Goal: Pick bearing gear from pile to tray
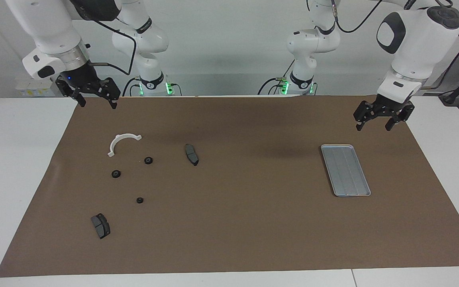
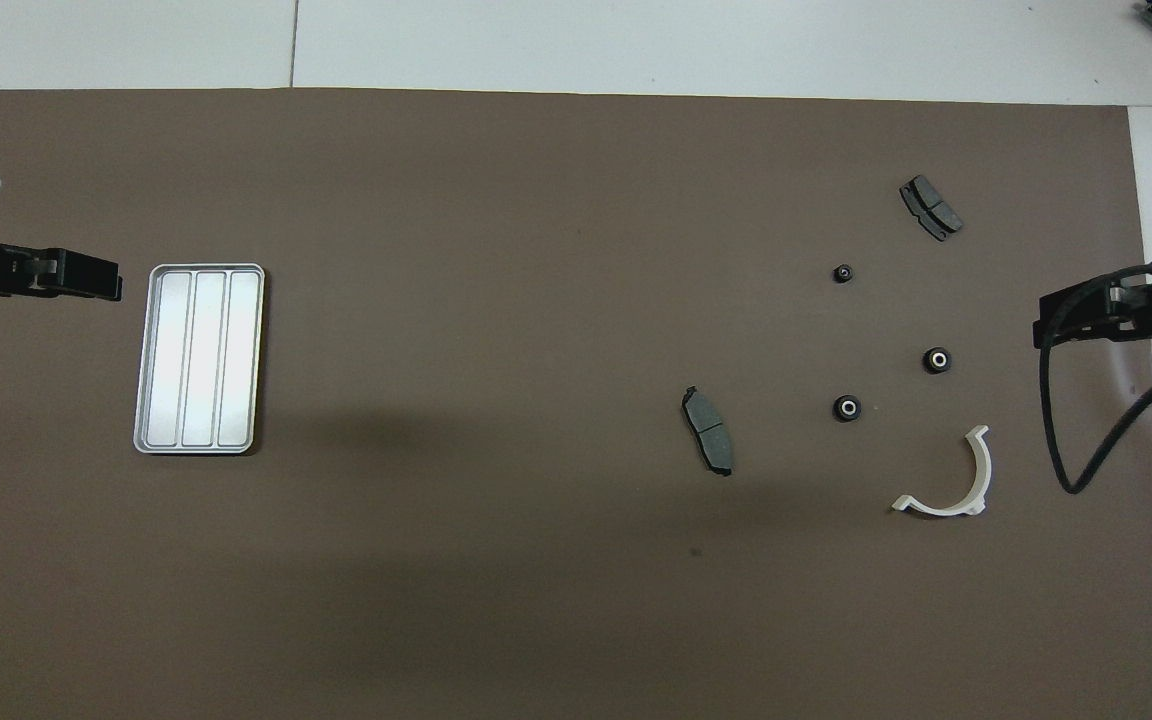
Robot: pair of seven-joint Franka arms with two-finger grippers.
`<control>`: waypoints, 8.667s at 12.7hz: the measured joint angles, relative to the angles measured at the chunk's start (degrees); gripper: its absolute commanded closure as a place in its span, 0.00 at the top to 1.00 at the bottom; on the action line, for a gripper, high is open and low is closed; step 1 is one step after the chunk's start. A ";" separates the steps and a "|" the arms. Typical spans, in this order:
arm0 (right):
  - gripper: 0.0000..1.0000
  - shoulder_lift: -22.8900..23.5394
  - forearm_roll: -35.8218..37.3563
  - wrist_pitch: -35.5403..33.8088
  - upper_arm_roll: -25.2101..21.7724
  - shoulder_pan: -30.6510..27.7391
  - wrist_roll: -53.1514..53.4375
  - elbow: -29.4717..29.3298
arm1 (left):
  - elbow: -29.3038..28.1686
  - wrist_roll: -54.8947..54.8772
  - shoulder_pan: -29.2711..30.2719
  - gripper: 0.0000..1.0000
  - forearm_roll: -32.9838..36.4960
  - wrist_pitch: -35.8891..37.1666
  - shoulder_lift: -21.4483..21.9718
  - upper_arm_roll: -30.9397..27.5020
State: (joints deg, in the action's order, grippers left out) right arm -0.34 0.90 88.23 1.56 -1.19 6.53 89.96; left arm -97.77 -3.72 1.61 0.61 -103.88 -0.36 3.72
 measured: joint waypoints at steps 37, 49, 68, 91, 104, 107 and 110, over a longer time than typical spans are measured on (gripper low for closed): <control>0.04 15.74 0.11 52.61 -0.07 -5.86 -5.01 31.94 | -1.55 0.00 0.04 1.00 0.00 0.66 -0.01 -0.11; 0.00 13.54 0.08 45.44 0.93 6.22 14.31 25.42 | -1.55 0.00 0.04 1.00 0.00 0.66 -0.01 -0.11; 0.03 36.82 -0.07 40.22 0.99 36.26 62.32 -6.13 | -1.56 0.00 0.00 1.00 0.00 0.64 -0.20 -0.03; 1.00 11.16 0.14 36.86 -0.58 22.03 35.17 24.06 | -6.16 27.16 -15.61 1.00 -0.03 -18.21 -9.50 0.43; 1.00 7.38 0.02 43.96 -0.53 6.87 7.14 39.19 | -8.38 37.34 -29.98 1.00 -0.01 -28.46 -22.18 0.45; 0.96 7.98 0.02 45.36 -0.35 6.87 7.14 39.54 | -9.82 37.34 -30.61 0.91 -0.01 -29.26 -22.51 0.44; 0.91 8.92 0.02 49.04 -0.35 6.87 7.14 39.74 | -10.48 37.34 -30.63 0.76 -0.01 -29.28 -22.50 0.44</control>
State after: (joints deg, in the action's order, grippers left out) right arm 8.59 0.92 137.27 1.21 5.68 13.67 129.70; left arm -108.25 33.62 -29.02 0.60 -133.16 -22.86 4.15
